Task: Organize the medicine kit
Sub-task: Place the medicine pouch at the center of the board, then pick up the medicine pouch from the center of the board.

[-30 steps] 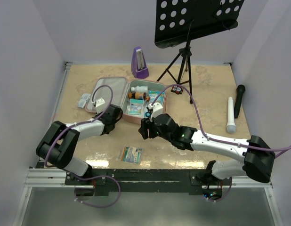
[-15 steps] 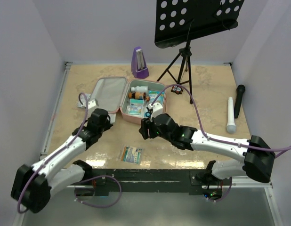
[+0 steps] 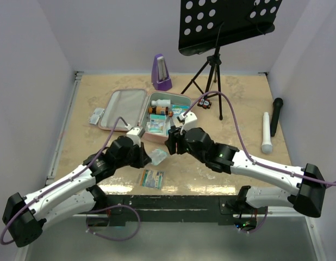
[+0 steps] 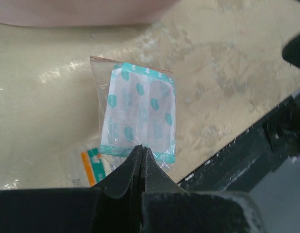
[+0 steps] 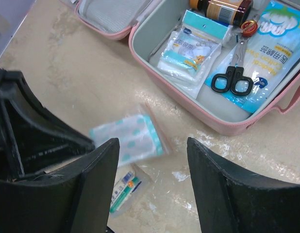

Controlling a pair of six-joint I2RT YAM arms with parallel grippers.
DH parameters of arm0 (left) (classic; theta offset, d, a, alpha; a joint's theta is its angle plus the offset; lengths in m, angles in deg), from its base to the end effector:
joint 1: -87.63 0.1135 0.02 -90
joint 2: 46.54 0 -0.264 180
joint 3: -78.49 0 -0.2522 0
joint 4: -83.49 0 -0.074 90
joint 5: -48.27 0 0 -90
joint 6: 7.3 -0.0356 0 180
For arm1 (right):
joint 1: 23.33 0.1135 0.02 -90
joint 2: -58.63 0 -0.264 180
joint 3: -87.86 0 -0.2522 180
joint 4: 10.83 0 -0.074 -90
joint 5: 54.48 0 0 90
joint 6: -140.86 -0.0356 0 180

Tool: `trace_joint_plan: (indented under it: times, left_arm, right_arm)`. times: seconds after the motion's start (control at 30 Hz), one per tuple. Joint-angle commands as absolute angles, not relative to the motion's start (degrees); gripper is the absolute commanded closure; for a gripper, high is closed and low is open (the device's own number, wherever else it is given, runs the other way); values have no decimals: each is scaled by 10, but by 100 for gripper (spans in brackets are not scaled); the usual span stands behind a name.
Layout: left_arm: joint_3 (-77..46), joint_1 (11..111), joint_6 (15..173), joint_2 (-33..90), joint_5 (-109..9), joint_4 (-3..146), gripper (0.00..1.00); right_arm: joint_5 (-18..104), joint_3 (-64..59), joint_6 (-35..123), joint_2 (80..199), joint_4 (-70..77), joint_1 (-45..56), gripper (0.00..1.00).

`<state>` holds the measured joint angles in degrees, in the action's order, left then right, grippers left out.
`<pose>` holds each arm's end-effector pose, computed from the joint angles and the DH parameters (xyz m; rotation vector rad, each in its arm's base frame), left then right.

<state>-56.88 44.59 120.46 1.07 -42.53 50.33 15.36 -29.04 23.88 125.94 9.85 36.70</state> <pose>0.1330 -0.1248 0.2307 0.1151 2.3167 -0.7760 0.1441 0.2253 0.2933 -0.3547 2.0012 0.6272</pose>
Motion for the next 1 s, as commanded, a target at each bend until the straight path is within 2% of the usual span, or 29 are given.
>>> trace_joint_plan:
  times: [0.0,0.2,0.27,0.33,0.37,0.4,0.47,0.57,0.6,0.67,0.73,0.87,0.97]
  left_arm:
    - [-518,407,1165,28,-497,482,100]
    - [-516,400,1148,55,-535,438,100]
    - [-512,400,1144,56,-550,441,68]
    - [-494,400,1137,60,-540,421,47]
    - [-486,400,1133,58,-534,415,21]
    - [-474,400,1132,55,-519,405,0]
    - [-447,401,1133,38,-472,386,0]
    - [-397,412,1144,13,-338,364,0]
    - [-378,426,1153,7,-279,357,0]
    - [-359,489,1156,10,-233,357,0]
    - [-348,591,1159,38,-239,359,0]
    - [-359,782,1177,128,-325,399,6]
    - [-374,857,1196,180,-315,457,9]
  right_arm:
    - [125,-269,237,1246,121,365,38]
    - [113,-264,236,1238,133,366,38]
    - [111,-264,238,1236,137,365,38]
    - [105,-265,241,1235,137,365,38]
    - [103,-264,242,1234,138,365,38]
    - [102,-263,241,1235,139,365,37]
    - [103,-262,242,1234,137,365,38]
    - [108,-264,242,1236,130,365,38]
    - [110,-265,242,1236,128,365,38]
    - [114,-269,241,1238,122,365,38]
    - [118,-272,242,1239,115,365,38]
    - [140,-276,242,1241,102,365,38]
    - [157,-280,243,1238,94,365,38]
